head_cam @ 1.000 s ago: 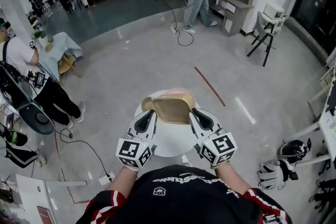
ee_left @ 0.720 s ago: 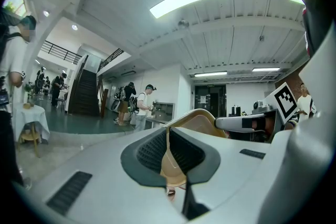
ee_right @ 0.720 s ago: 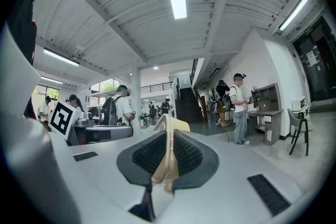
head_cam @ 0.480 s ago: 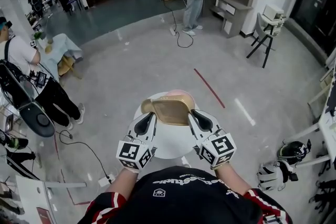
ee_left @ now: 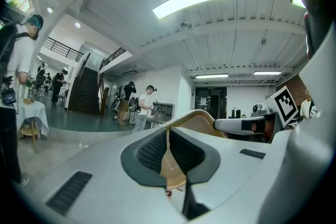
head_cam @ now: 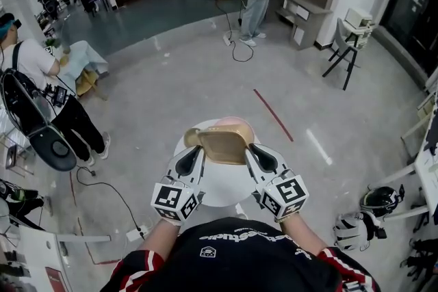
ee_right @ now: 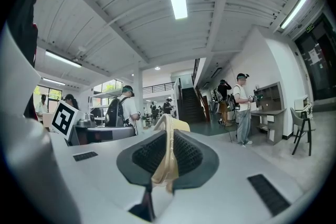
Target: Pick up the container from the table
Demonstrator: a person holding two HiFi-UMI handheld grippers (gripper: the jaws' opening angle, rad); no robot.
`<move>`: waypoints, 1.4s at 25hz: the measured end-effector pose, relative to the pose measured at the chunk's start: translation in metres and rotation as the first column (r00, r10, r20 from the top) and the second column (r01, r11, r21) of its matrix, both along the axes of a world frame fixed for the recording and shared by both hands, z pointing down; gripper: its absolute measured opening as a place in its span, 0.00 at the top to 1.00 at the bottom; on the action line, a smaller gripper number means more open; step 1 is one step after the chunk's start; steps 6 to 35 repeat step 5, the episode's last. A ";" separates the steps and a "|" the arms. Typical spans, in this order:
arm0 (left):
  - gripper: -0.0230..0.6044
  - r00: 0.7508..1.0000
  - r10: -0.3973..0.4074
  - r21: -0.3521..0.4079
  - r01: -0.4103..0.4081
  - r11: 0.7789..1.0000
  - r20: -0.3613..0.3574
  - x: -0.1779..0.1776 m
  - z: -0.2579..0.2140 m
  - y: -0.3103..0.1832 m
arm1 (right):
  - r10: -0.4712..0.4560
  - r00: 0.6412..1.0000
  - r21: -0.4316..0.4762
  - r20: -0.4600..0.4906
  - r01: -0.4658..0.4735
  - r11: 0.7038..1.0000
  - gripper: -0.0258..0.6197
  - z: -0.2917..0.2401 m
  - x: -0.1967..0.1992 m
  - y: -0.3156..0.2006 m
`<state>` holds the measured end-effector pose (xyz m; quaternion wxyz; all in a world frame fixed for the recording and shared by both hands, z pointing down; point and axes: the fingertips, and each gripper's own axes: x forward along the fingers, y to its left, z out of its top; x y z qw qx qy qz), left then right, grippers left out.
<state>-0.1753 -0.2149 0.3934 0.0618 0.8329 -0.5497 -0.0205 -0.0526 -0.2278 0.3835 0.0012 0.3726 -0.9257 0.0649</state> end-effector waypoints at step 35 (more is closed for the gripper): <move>0.91 1.000 -0.002 -0.002 0.002 1.000 -0.003 -0.002 0.003 -0.002 | -0.003 1.000 -0.004 0.000 0.003 1.000 0.87 0.003 -0.002 -0.002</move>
